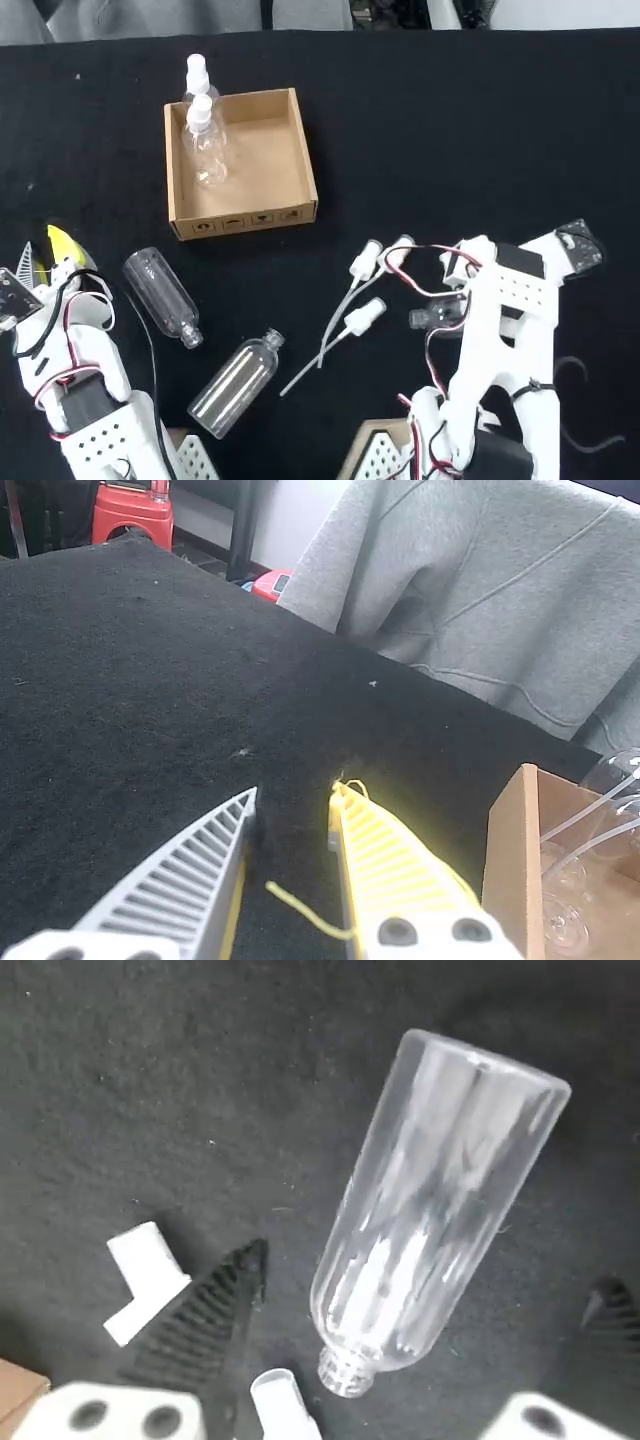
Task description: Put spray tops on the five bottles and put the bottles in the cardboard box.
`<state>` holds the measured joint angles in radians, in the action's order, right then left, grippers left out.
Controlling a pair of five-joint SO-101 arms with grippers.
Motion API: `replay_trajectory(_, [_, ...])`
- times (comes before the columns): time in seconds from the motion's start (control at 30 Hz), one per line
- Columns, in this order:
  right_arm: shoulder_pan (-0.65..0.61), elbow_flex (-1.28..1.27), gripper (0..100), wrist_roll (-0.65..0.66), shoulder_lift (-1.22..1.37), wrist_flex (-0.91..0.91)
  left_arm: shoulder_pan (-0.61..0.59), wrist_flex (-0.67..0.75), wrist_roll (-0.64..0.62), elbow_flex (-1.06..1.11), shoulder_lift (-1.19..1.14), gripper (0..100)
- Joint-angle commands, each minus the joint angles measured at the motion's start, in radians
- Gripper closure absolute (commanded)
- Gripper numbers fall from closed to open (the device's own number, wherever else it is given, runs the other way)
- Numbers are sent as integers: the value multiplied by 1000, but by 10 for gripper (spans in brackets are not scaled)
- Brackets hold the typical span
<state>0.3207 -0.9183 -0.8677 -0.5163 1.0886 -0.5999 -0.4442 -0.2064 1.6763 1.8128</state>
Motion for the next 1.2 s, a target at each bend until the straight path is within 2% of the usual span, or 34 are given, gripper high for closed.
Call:
replay_trajectory(0.0, [-25, 94, 585, 14, -62, 31, 1, 23, 2, 24, 6, 891])
replay_trajectory(0.23, [-21, 191, 585, 97, -62, 175, 1, 23, 2, 24, 6, 891])
replay_trajectory(0.6, [-17, 209, 585, 227, -62, 241, 1, 23, 2, 24, 6, 891])
replay_trajectory(1.17, [-17, 228, 585, 563, -62, 373, 1, 23, 2, 24, 6, 891])
